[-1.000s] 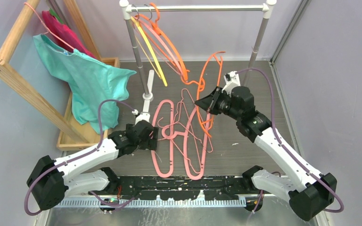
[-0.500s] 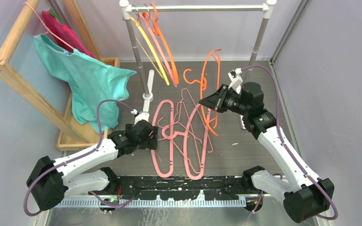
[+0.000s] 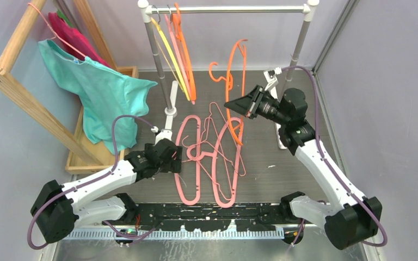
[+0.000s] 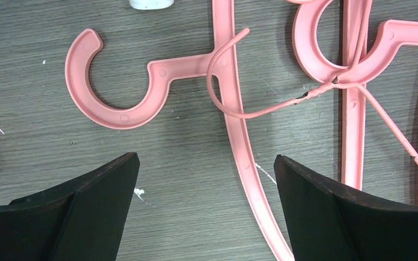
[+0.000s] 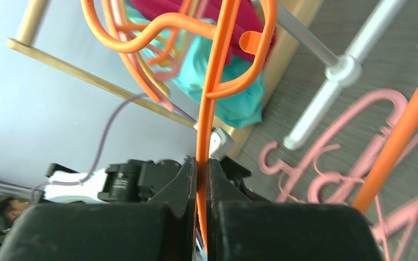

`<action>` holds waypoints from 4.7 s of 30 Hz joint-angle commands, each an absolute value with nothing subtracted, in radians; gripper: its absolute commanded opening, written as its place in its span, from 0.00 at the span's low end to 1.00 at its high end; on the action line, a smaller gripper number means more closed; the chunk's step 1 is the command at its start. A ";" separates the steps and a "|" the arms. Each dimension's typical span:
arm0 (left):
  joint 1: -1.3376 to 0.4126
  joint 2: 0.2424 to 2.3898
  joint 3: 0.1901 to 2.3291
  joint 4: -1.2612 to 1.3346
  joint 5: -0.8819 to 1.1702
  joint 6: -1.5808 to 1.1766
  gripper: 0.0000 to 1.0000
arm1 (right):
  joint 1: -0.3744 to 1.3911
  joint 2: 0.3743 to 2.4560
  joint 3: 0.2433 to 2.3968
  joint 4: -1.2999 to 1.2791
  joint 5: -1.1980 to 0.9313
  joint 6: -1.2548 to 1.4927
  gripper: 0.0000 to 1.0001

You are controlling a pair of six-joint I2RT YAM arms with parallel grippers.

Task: Organize the hangers

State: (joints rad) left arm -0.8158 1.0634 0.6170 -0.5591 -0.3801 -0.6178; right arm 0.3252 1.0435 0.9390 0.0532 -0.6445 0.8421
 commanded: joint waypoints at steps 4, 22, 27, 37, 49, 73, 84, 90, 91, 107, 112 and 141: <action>-0.812 1.079 0.655 -0.561 -0.415 -0.620 0.98 | 0.321 1.209 1.040 0.572 -0.748 1.138 0.01; -0.812 1.123 0.688 -0.551 -0.446 -0.599 0.98 | 0.411 1.527 1.440 0.732 -0.688 1.228 0.01; -0.812 1.129 0.690 -0.549 -0.448 -0.597 0.98 | 0.423 1.604 1.482 0.773 -0.666 1.269 0.01; -0.812 1.160 0.704 -0.547 -0.454 -0.583 0.98 | 0.430 1.717 1.578 0.825 -0.643 1.317 0.01; -0.812 1.174 0.699 -0.542 -0.458 -0.580 0.98 | 0.466 1.847 1.642 0.785 -0.641 1.337 0.01; -0.811 1.169 0.686 -0.542 -0.457 -0.603 0.98 | 0.468 1.320 1.247 0.271 -0.330 0.688 0.77; -0.778 1.186 0.750 -0.566 -0.403 -0.603 0.98 | 0.700 1.218 0.872 -0.195 0.085 0.411 0.55; -0.684 1.148 0.767 -0.588 -0.332 -0.613 0.98 | 0.770 1.292 0.731 -0.164 0.047 0.408 0.44; -0.670 1.145 0.768 -0.588 -0.321 -0.611 0.98 | 0.774 1.311 0.729 -0.163 0.054 0.401 0.44; -0.652 1.144 0.716 -0.545 -0.305 -0.582 0.98 | 0.775 1.482 0.755 -0.123 0.107 0.357 0.25; -0.652 1.139 0.713 -0.538 -0.297 -0.588 0.98 | 0.775 1.426 0.757 -0.152 0.113 0.371 0.05; -0.653 1.193 0.684 -0.493 -0.307 -0.574 0.98 | 0.532 1.031 1.011 0.145 -0.252 0.657 0.01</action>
